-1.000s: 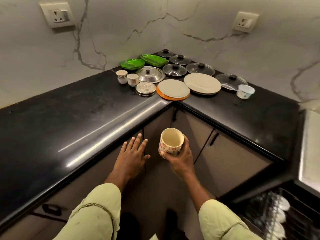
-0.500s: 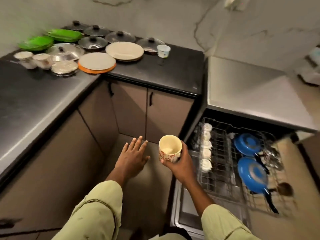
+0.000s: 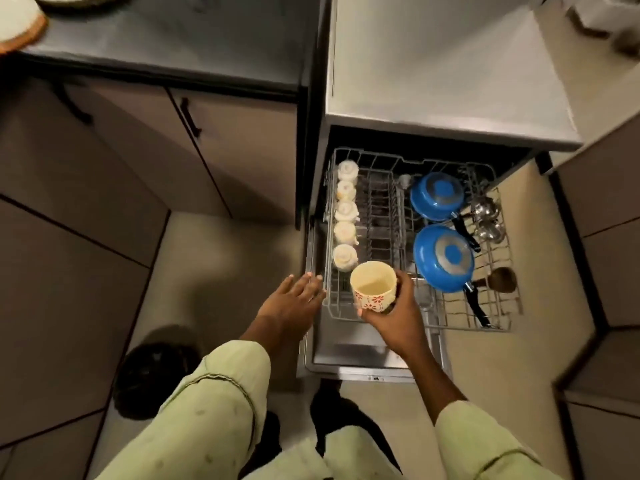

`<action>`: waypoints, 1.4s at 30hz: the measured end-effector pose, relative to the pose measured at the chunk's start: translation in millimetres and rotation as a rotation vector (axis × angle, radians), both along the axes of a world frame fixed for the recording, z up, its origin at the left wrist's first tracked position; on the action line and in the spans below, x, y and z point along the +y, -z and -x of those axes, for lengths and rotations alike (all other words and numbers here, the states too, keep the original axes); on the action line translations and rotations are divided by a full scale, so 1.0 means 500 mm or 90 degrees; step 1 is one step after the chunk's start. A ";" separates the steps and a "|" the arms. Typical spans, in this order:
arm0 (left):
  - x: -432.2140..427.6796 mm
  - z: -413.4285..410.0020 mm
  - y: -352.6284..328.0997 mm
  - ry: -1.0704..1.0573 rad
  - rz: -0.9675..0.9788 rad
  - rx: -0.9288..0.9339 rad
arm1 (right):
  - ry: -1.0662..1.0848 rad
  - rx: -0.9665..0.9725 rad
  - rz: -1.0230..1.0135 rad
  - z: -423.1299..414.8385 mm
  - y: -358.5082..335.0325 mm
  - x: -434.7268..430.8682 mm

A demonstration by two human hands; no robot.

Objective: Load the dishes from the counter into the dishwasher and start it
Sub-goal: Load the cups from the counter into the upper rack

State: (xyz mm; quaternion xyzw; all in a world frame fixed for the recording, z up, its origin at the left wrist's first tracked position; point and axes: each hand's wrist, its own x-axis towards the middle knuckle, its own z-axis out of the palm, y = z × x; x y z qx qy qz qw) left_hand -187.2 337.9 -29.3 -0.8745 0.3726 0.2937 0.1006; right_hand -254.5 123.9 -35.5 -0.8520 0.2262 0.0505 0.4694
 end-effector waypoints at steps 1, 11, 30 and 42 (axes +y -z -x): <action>-0.021 -0.001 0.020 0.028 -0.026 0.006 | -0.011 0.021 0.012 -0.008 0.022 -0.023; -0.103 -0.098 0.157 0.199 -0.135 -0.013 | -0.288 0.127 0.236 -0.107 0.199 -0.129; -0.069 -0.096 0.228 0.108 0.043 0.010 | -0.461 0.181 0.540 -0.198 0.283 0.023; -0.096 -0.094 0.215 0.050 0.028 0.027 | -0.402 0.172 0.357 -0.172 0.287 -0.002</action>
